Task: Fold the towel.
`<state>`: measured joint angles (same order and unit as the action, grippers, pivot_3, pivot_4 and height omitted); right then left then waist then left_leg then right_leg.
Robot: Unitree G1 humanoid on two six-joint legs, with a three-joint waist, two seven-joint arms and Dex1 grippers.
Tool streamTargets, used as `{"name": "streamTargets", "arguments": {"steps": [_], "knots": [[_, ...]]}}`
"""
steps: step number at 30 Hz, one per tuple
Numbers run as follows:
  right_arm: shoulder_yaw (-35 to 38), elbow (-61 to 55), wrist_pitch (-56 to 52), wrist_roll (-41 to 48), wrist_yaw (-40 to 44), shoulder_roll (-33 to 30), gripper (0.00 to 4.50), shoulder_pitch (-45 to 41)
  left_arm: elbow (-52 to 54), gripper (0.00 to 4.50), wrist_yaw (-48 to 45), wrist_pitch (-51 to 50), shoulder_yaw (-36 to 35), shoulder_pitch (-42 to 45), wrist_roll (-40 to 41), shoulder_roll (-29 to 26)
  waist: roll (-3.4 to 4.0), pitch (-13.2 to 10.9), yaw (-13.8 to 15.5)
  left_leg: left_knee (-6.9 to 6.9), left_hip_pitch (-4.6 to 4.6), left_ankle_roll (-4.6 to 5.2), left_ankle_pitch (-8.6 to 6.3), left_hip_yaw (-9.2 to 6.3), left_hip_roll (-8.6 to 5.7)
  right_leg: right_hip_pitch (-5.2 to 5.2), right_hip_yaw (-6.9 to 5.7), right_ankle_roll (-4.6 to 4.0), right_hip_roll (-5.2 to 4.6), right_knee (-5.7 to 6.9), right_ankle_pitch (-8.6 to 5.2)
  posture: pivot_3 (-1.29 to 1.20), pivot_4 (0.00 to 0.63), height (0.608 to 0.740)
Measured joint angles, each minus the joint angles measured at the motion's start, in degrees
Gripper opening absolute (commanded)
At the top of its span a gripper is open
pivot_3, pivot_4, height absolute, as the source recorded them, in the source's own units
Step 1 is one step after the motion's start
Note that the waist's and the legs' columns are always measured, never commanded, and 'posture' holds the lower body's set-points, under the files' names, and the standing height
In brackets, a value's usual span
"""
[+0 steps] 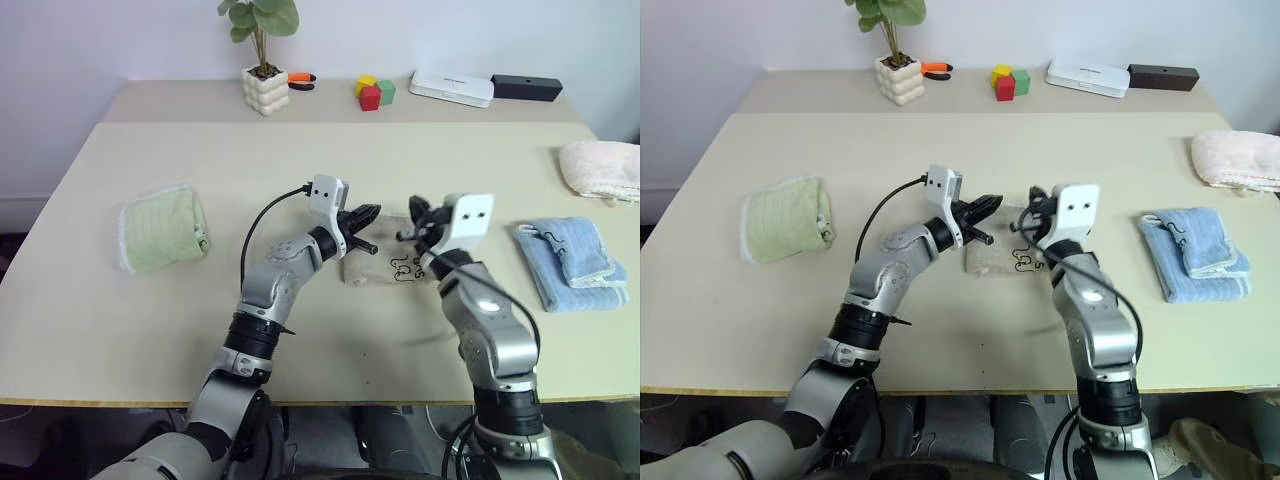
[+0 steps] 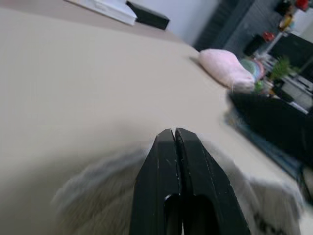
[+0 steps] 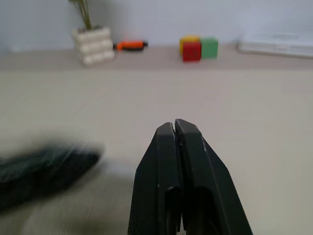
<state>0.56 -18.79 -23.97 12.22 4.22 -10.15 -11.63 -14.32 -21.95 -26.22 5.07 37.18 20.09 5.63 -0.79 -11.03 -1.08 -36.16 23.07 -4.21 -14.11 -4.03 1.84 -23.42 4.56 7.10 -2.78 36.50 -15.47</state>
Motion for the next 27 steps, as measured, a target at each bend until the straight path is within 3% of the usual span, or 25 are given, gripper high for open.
{"name": "streamTargets", "arguments": {"steps": [7, 11, 16, 19, 21, 23, 26, 27], "knots": [[-0.9, 8.2, 4.0, -6.5, -2.3, 0.0, 0.03, 1.6, -3.3, 0.04, 2.2, 0.7, 0.1, 0.1, -3.1, 0.0, 0.01, 0.0, 0.0, -0.02, -0.04, -0.01, 0.01, 0.00, 0.00, 0.03, 0.01, -0.01, 0.01, 0.04, 0.01, 0.00, 0.150, 0.740], [-0.9, 12.7, 5.3, -9.6, -4.4, 0.1, 0.03, 0.5, -6.6, 0.04, 2.8, 0.8, 4.4, 0.0, -8.4, -2.1, 0.00, 0.0, 0.1, -0.02, -0.08, -0.01, 0.01, 0.00, 0.00, 0.08, 0.01, -0.01, 0.02, 0.03, 0.01, 0.00, 0.150, 0.740], [-0.7, 14.2, 5.7, -11.6, -4.8, -0.7, 0.03, 0.7, -6.7, 0.04, 4.1, 0.5, 4.8, -0.1, -9.9, -2.4, -0.02, 0.2, 0.1, 0.06, -0.71, 0.01, -0.01, -0.01, 0.00, 0.78, 0.00, -0.02, 0.02, -0.16, -0.01, 0.00, 0.150, 0.740], [1.9, 13.7, 5.2, -8.4, -2.8, -0.2, 0.86, 1.1, -6.5, 0.00, 4.2, 0.7, 4.4, -0.4, -9.8, -2.7, -0.02, 0.2, 0.0, 0.05, -0.72, 0.01, -0.01, -0.03, 0.01, 0.81, 0.00, -0.01, 0.03, -0.16, -0.01, 0.00, 0.150, 0.740], [4.6, 12.9, 3.9, -4.9, -0.9, -0.1, 1.82, 1.1, -6.2, 0.56, 3.5, 0.8, 3.6, -0.4, -9.4, -3.4, -0.01, 0.2, -0.2, 0.06, -0.72, 0.01, -0.01, -0.03, 0.02, 0.78, 0.00, -0.01, 0.04, -0.14, 0.00, 0.00, 0.150, 0.740], [6.0, 12.1, 2.8, -2.9, 1.4, -1.7, 2.82, 0.9, -6.0, 1.37, 2.6, 1.3, 2.6, -0.4, -9.3, -4.9, 0.02, 0.2, -0.5, 0.07, -0.71, 0.01, -0.01, -0.03, 0.02, 0.75, 0.01, -0.01, 0.05, -0.12, 0.00, 0.00, 0.150, 0.740], [8.8, 11.6, 1.7, -1.4, 4.5, -6.5, 4.35, -1.0, -6.0, 2.96, 0.6, 2.2, 1.2, -0.5, -9.3, -8.1, 0.06, 0.2, -0.7, 0.06, -0.65, 0.01, -0.01, -0.03, 0.01, 0.70, 0.00, -0.01, 0.04, -0.11, 0.00, 0.00, 0.150, 0.740], [10.0, 11.7, 0.9, -0.6, 5.6, -8.4, 4.50, -2.2, -5.8, 3.50, -0.6, 2.7, 0.8, -0.5, -9.2, -9.2, 0.09, 0.2, -0.8, 0.06, -0.62, 0.01, -0.01, -0.03, 0.01, 0.68, 0.01, -0.01, 0.04, -0.11, 0.00, 0.00, 0.150, 0.740]]}}
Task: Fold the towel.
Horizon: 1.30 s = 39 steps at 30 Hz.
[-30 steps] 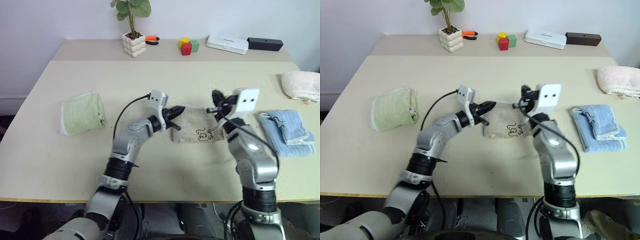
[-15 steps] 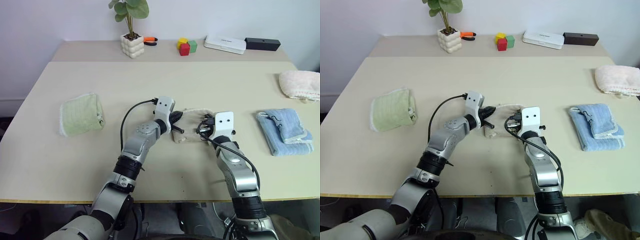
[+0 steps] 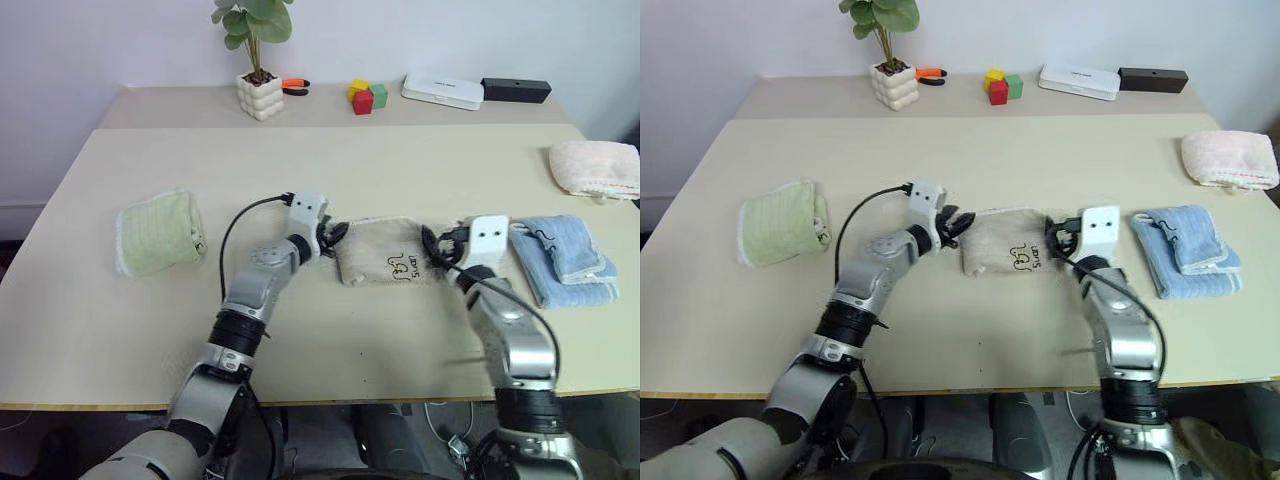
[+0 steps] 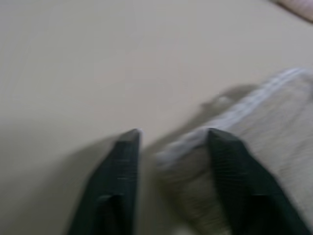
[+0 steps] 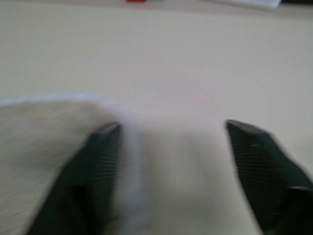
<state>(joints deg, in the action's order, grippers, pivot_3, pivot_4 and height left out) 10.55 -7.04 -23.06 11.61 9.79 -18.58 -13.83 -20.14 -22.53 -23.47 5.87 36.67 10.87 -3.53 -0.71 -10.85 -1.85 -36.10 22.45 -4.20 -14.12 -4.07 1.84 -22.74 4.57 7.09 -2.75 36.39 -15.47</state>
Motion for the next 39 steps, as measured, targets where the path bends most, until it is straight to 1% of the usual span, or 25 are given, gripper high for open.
{"name": "streamTargets", "arguments": {"steps": [2, 4, 7, 10, 14, 18, 22, 28, 31, 35, 37, 38, 39], "knots": [[3.0, 0.0, -2.1, 2.3, 1.7, -2.5, 4.50, -2.8, 0.9, 4.41, -2.5, 0.2, -0.6, -0.1, 0.7, -1.9, 0.00, 0.0, -0.1, 0.04, 0.01, 0.00, 0.00, 0.00, 0.00, -0.01, -0.01, 0.00, 0.00, -0.01, 0.00, 0.00, 0.150, 0.740], [4.9, 0.0, -4.0, 4.4, 2.8, -3.7, 4.50, -5.1, 2.5, 4.41, -4.9, 0.2, -1.2, -0.2, 1.9, -2.6, 0.00, 0.0, -0.2, 0.06, 0.01, 0.00, 0.00, -0.02, 0.01, -0.01, -0.01, 0.00, 0.00, -0.02, 0.00, 0.00, 0.150, 0.740], [5.6, 0.2, -7.6, 7.4, 5.0, -5.0, 4.50, -7.3, 7.6, 4.41, -10.1, -2.4, -1.7, -1.0, 5.9, -4.4, 0.02, 0.0, -0.4, 0.08, 0.05, 0.00, 0.00, -0.01, 0.01, -0.04, -0.01, 0.00, -0.01, -0.02, 0.00, 0.00, 0.150, 0.740], [7.6, 0.2, -14.1, 13.3, 8.5, -6.4, 4.50, -8.6, 13.3, 4.41, -15.4, -5.6, -3.2, -1.8, 10.0, -8.9, 0.03, 0.0, -0.7, 0.10, 0.02, 0.01, 0.00, -0.03, 0.02, -0.04, 0.00, 0.00, 0.00, 0.01, 0.00, 0.00, 0.150, 0.740], [8.4, -1.9, -25.4, 21.6, 11.0, -6.9, 4.50, -8.8, 19.3, 4.41, -23.2, -2.5, -4.6, -5.6, 11.5, -16.6, 0.08, -0.1, -0.9, 0.13, -0.01, 0.01, 0.00, -0.02, 0.04, -0.06, 0.01, -0.02, 0.02, 0.03, -0.01, 0.00, 0.150, 0.740], [5.1, -3.1, -30.3, 22.5, 11.6, -7.5, 4.50, -8.4, 23.7, 4.41, -31.7, -1.9, -6.7, -10.4, 16.0, -22.5, 0.08, -0.1, -0.5, 0.07, 0.06, 0.01, -0.01, -0.02, 0.03, -0.06, -0.01, -0.02, -0.03, 0.00, -0.01, 0.00, 0.150, 0.740], [2.3, -1.8, -31.2, 21.2, 10.9, -7.3, 4.50, -8.1, 26.8, 4.41, -37.4, -2.0, -7.6, -13.4, 18.7, -27.8, 0.08, -0.1, -0.5, 0.06, 0.08, 0.02, -0.01, -0.01, 0.03, -0.07, -0.01, -0.02, -0.02, -0.02, -0.02, 0.00, 0.150, 0.740], [-0.6, 1.8, -31.2, 17.9, 9.9, -7.3, 4.50, -8.3, 28.3, 4.41, -39.3, -0.9, -9.1, -16.0, 19.8, -30.8, 0.08, -0.1, -0.7, 0.09, 0.09, 0.02, -0.01, 0.00, 0.04, -0.13, 0.00, -0.03, -0.01, -0.01, -0.02, 0.00, 0.150, 0.740], [0.5, 1.9, -35.0, 19.9, 11.2, -7.4, 4.50, -9.2, 28.9, 4.41, -39.3, -0.9, -9.7, -16.6, 19.9, -31.5, 0.08, -0.1, -0.7, 0.09, 0.08, 0.03, -0.02, 0.00, 0.05, -0.12, 0.00, -0.02, 0.00, -0.01, -0.02, 0.00, 0.150, 0.740], [2.9, 1.5, -42.2, 26.1, 13.8, -6.7, 4.50, -10.2, 29.0, 4.41, -38.6, -0.9, -9.7, -16.8, 19.9, -31.4, 0.08, -0.1, -0.7, 0.09, 0.07, 0.05, -0.03, 0.00, 0.08, -0.12, 0.00, -0.03, 0.03, 0.00, -0.02, 0.00, 0.150, 0.740], [2.9, 0.9, -44.1, 27.9, 14.5, -6.4, 3.97, -10.3, 29.2, 4.50, -38.1, -0.9, -9.7, -16.8, 19.9, -31.0, 0.08, -0.1, -0.7, 0.09, 0.07, 0.05, -0.03, 0.00, 0.07, -0.12, 0.00, -0.03, 0.03, -0.01, -0.02, 0.00, 0.150, 0.740], [2.6, 0.8, -44.7, 28.2, 14.8, -6.3, 3.62, -10.3, 29.2, 4.50, -37.7, -0.9, -9.7, -16.8, 19.9, -30.7, 0.08, -0.1, -0.7, 0.09, 0.07, 0.05, -0.03, 0.00, 0.08, -0.12, 0.00, -0.02, 0.02, -0.01, -0.02, 0.00, 0.150, 0.740], [2.1, 0.7, -45.0, 28.3, 15.0, -6.2, 3.14, -10.2, 29.3, 4.50, -37.3, -0.9, -9.7, -16.8, 19.9, -30.5, 0.08, -0.1, -0.7, 0.09, 0.08, 0.05, -0.03, 0.00, 0.07, -0.12, 0.00, -0.02, 0.02, -0.01, -0.02, 0.00, 0.150, 0.740]]}}
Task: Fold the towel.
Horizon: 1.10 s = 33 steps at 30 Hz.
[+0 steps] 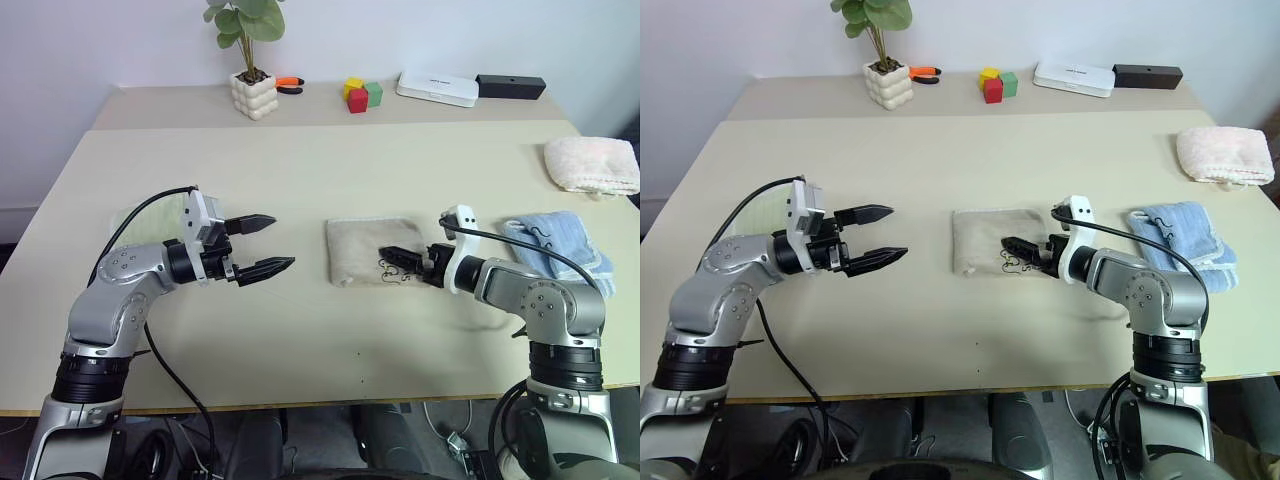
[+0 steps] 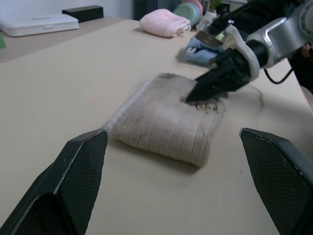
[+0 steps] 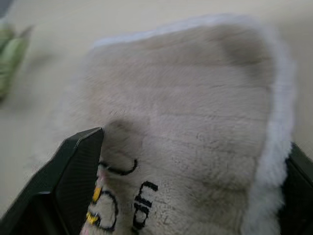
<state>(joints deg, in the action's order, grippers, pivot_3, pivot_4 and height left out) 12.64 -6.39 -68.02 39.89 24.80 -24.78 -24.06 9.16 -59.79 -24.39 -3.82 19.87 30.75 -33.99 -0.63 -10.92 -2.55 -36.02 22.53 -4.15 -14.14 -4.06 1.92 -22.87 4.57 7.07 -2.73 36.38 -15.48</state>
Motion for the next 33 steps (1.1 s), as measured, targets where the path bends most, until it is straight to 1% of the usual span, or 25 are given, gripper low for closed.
{"name": "streamTargets", "arguments": {"steps": [2, 6, 11, 15, 20, 23, 28, 33], "knots": [[-0.8, -0.3, -0.1, 0.2, 0.2, 0.4, 2.11, 0.3, 0.0, 4.50, 0.5, 0.0, 0.1, 0.0, 0.0, 0.5, 0.00, 0.0, 0.0, 0.00, 0.00, 0.00, 0.00, 0.00, 0.00, 0.00, 0.00, 0.00, 0.00, 0.00, 0.00, 0.00, 0.150, 0.740], [-0.5, -0.1, 0.7, -0.2, -2.1, 3.1, 0.04, 0.3, 0.0, 4.50, 1.5, 0.0, 0.2, 0.0, 0.0, 1.1, 0.00, 0.0, 0.0, 0.00, 0.01, 0.00, 0.00, 0.01, 0.00, -0.02, 0.00, 0.00, 0.00, 0.00, 0.00, 0.00, 0.150, 0.740], [2.9, 0.9, 0.8, 0.5, -4.3, 3.9, 0.04, -0.1, -0.3, 4.50, 2.4, 0.1, 0.4, 0.3, -0.2, 1.7, 0.00, 0.0, 0.1, -0.01, 0.03, 0.00, 0.00, 0.01, 0.00, -0.02, 0.00, 0.01, 0.00, 0.00, 0.00, 0.00, 0.150, 0.740], [9.3, 1.9, 0.1, 3.5, -7.2, 5.4, 0.04, -2.1, -1.3, 4.50, 2.5, 0.2, 0.8, 1.8, -0.2, 2.9, 0.00, 0.0, 0.1, -0.01, 0.04, 0.00, 0.00, 0.01, -0.01, -0.02, 0.00, 0.01, 0.00, 0.00, 0.01, 0.00, 0.150, 0.740], [22.0, 2.4, 2.6, 9.0, -15.2, 7.1, 0.04, -8.6, -2.8, 4.50, 2.1, 1.0, 1.7, 4.7, -0.1, 5.2, 0.01, 0.0, 0.1, 0.02, 0.06, 0.00, 0.00, 0.01, 0.00, -0.07, 0.00, 0.01, 0.00, 0.01, 0.01, 0.00, 0.150, 0.740], [28.1, 2.1, 5.4, 10.9, -21.3, 7.0, 0.04, -10.2, -5.2, 4.50, 1.3, 1.9, 3.1, 7.2, -0.3, 7.4, 0.01, 0.0, 0.3, 0.00, 0.12, 0.00, 0.00, 0.01, -0.01, -0.07, -0.01, 0.01, -0.01, -0.01, 0.01, 0.00, 0.150, 0.740], [35.6, -0.2, 12.4, 10.5, -31.0, 6.3, 0.04, -9.1, -10.7, 4.50, -1.1, 4.5, 5.2, 11.3, -0.8, 10.2, 0.04, 0.0, 0.2, -0.01, 0.34, 0.00, 0.00, 0.02, -0.02, -0.32, 0.00, 0.01, -0.01, 0.04, 0.01, 0.00, 0.150, 0.740], [42.9, -1.9, 16.3, 13.0, -37.2, 3.9, 0.04, -6.2, -15.0, 4.50, -3.7, 6.2, 6.7, 12.7, -1.6, 12.2, 0.07, 0.0, 0.0, -0.01, 0.40, 0.01, 0.00, 0.02, -0.02, -0.40, 0.01, 0.01, -0.01, 0.06, 0.01, 0.00, 0.150, 0.740]]}}
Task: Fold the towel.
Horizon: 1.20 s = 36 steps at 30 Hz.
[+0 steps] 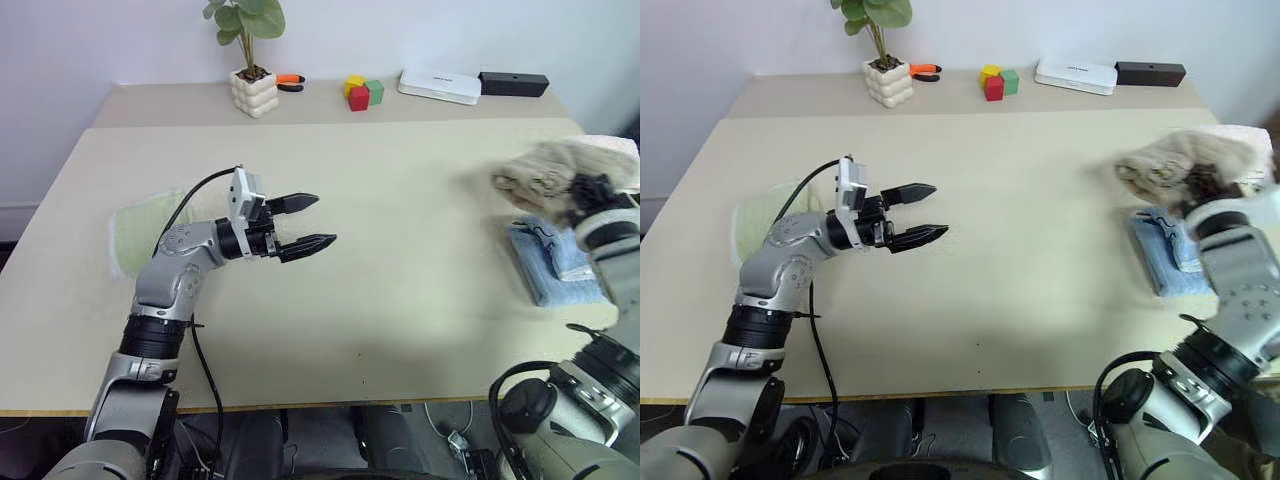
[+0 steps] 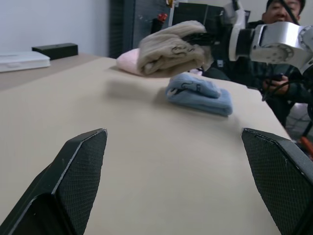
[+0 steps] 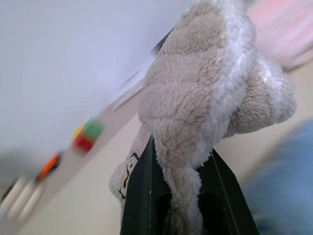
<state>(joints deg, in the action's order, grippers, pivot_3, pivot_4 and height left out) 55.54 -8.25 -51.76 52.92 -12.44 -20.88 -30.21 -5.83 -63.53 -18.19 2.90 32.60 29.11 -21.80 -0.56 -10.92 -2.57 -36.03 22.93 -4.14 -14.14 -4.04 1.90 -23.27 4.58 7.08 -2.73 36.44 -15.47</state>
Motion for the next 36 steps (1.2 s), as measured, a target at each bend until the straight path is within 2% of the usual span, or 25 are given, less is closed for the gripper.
{"name": "streamTargets", "arguments": {"steps": [4, 14, 20, 27, 30, 36], "knots": [[1.8, -1.3, 1.1, 3.4, -3.5, -0.4, 0.04, 2.4, -1.4, 4.50, -1.2, 1.0, 0.9, 0.7, -0.5, 1.5, 0.04, 0.0, -0.1, 0.01, -0.07, 0.01, 0.00, 0.01, 0.01, 0.00, 0.03, -0.01, 0.03, 0.07, 0.00, 0.00, 0.150, 0.740], [0.3, -4.9, 2.7, 9.5, -10.7, 2.6, 0.04, 13.0, -3.1, 4.50, -2.9, 1.4, 1.0, 1.4, -1.3, 2.2, 0.10, 0.0, 0.1, -0.03, -0.01, 0.01, 0.00, 0.02, 0.00, 0.01, 0.04, 0.00, 0.01, 0.05, -0.01, 0.00, 0.150, 0.740], [-3.5, -6.5, 3.2, 8.7, -14.4, 3.7, 0.04, 21.0, -3.3, 4.50, -2.3, 1.2, 1.0, 1.4, -1.8, 3.1, 0.12, 0.1, 0.0, -0.03, -0.04, 0.01, 0.00, 0.03, 0.00, 0.01, 0.06, -0.01, 0.02, 0.05, -0.01, 0.00, 0.150, 0.740], [-8.3, -9.4, 3.4, 9.1, -14.6, 1.8, 0.04, 22.0, -3.4, 4.50, -2.3, 1.3, 1.9, 1.4, -2.5, 4.4, 0.15, 0.1, 0.1, -0.04, -0.05, 0.01, 0.00, 0.04, 0.00, 0.02, 0.08, -0.02, 0.03, 0.04, -0.01, 0.00, 0.150, 0.740], [-8.7, -9.4, 4.1, 8.7, -13.3, -0.5, 1.18, 22.0, -4.3, 4.50, -2.1, 1.6, 1.9, 1.4, -2.8, 4.5, 0.15, 0.1, 0.2, -0.04, -0.04, 0.01, 0.00, 0.04, 0.00, 0.02, 0.07, -0.01, 0.03, 0.03, -0.01, 0.00, 0.150, 0.740], [-10.7, -9.2, 5.5, 3.8, -11.8, -3.5, 4.31, 23.5, -4.5, 4.50, -1.9, 1.7, 2.1, 1.4, -2.9, 5.1, 0.16, 0.1, 0.2, -0.03, -0.04, 0.02, 0.00, 0.04, 0.00, 0.02, 0.07, -0.01, 0.03, 0.03, -0.01, 0.00, 0.150, 0.740]]}}
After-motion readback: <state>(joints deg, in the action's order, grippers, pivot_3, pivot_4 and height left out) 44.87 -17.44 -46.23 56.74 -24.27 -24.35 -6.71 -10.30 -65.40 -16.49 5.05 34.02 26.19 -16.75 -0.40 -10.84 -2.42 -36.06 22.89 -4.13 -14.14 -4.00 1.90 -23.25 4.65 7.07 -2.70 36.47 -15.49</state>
